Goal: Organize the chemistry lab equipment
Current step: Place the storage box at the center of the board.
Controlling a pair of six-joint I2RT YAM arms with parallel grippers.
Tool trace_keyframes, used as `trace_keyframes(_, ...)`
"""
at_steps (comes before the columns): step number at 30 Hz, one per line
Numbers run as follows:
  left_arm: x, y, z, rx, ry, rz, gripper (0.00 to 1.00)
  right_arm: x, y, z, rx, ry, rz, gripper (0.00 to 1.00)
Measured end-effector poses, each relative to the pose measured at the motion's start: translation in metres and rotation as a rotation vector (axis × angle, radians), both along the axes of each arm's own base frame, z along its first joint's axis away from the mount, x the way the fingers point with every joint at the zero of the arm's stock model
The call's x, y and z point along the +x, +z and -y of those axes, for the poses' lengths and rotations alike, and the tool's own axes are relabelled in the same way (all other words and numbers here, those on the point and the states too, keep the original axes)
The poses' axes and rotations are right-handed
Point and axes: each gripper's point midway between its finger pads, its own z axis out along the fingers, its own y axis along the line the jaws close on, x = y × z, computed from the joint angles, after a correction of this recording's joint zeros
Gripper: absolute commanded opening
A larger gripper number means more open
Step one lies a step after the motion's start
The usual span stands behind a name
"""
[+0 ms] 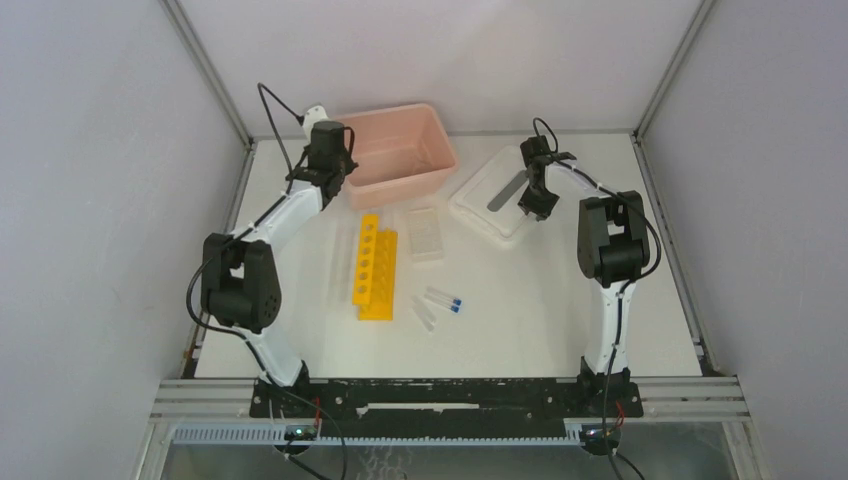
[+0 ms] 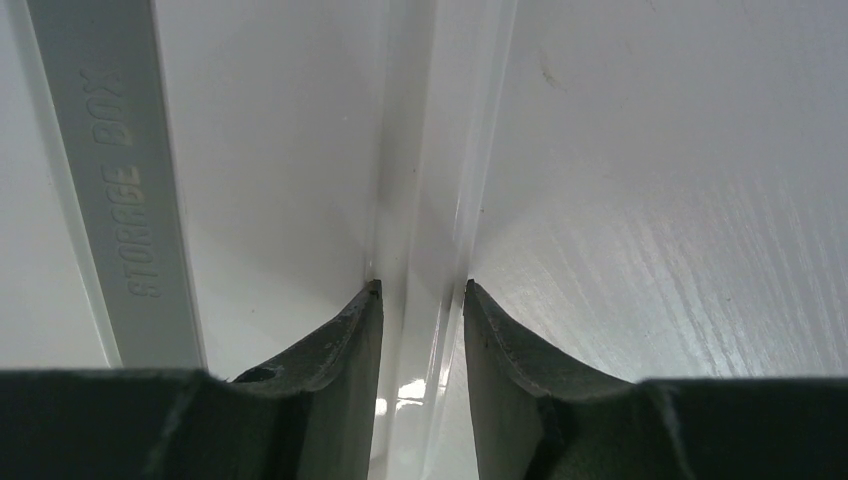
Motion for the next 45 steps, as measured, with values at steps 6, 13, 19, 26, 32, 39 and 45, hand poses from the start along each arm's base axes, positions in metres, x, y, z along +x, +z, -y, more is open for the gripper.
trace_keyframes(6,0.006,-0.021,-0.005,-0.033,-0.003,-0.039,0.0,0.003,0.001,0.0,-0.003,0.001,0.0,0.42)
trace_keyframes(13,0.01,-0.031,-0.003,-0.079,-0.021,-0.054,0.0,0.003,-0.001,0.0,-0.008,0.008,0.0,0.41)
trace_keyframes(19,0.011,-0.032,-0.003,-0.106,-0.035,-0.057,0.0,0.001,-0.002,0.0,-0.009,0.013,0.014,0.41)
trace_keyframes(26,0.008,-0.039,-0.002,-0.118,-0.044,-0.073,0.01,-0.002,-0.002,-0.001,-0.013,0.023,0.022,0.39)
trace_keyframes(32,0.0,-0.056,-0.001,-0.134,-0.048,-0.113,0.1,-0.001,-0.002,-0.002,-0.016,0.03,0.023,0.37)
trace_keyframes(39,-0.006,-0.069,-0.006,-0.151,-0.027,-0.132,0.37,-0.003,-0.002,-0.002,-0.027,0.045,0.019,0.34)
trace_keyframes(45,-0.008,-0.065,-0.001,-0.172,-0.04,-0.119,0.52,-0.003,-0.001,-0.003,-0.037,0.051,0.016,0.32)
